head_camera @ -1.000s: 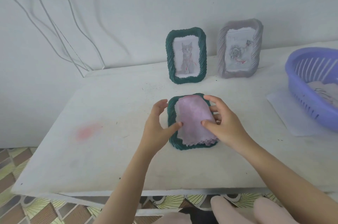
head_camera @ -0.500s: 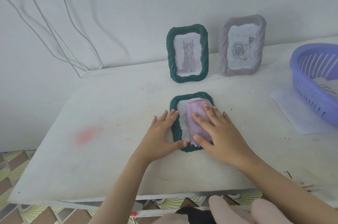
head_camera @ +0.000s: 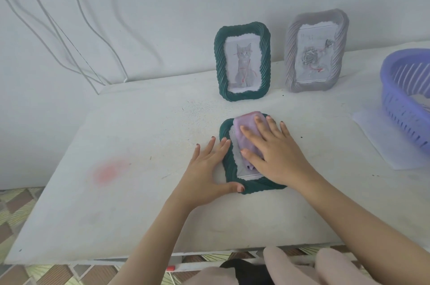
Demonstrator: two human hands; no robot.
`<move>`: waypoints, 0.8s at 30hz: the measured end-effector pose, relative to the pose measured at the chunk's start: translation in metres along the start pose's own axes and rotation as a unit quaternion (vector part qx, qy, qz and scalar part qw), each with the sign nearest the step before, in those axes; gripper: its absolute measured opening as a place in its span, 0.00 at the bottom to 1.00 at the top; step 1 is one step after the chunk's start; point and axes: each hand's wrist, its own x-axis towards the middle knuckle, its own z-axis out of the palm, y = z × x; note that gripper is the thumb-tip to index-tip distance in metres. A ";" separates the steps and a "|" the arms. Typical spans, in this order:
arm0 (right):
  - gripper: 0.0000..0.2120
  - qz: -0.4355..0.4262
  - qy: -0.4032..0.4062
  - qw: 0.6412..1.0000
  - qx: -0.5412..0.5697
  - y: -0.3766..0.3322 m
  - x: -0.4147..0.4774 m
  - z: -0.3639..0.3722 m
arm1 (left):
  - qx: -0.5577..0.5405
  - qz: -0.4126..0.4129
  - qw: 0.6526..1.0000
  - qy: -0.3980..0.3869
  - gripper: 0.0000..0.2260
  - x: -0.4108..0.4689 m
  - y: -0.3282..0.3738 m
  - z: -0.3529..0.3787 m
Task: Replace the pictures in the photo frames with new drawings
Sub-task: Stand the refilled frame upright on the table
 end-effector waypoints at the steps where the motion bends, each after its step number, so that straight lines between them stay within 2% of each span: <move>1: 0.36 -0.009 0.003 1.000 0.002 0.001 0.004 0.001 | 0.013 0.001 1.000 0.005 0.46 -0.001 0.000 0.000; 6: 0.34 -0.043 0.003 0.998 0.036 0.005 -0.003 0.000 | 0.032 -0.004 0.999 0.016 0.43 -0.001 0.001 0.000; 12: 0.28 -0.088 -0.010 0.990 0.106 0.012 -0.045 -0.001 | 0.039 -0.008 0.999 0.004 0.46 0.001 0.000 -0.001; 18: 0.31 -0.055 -0.007 0.995 0.088 0.018 -0.028 -0.013 | 0.010 -0.013 1.000 -0.023 0.45 0.002 0.005 -0.003; 22: 0.23 -0.024 0.022 0.998 0.044 0.014 0.011 -0.013 | 0.024 -0.012 0.999 -0.027 0.47 0.003 0.006 -0.004; 24: 0.22 -0.035 0.028 0.997 0.065 0.008 0.018 -0.011 | 0.025 -0.012 0.999 -0.023 0.48 0.002 0.005 -0.004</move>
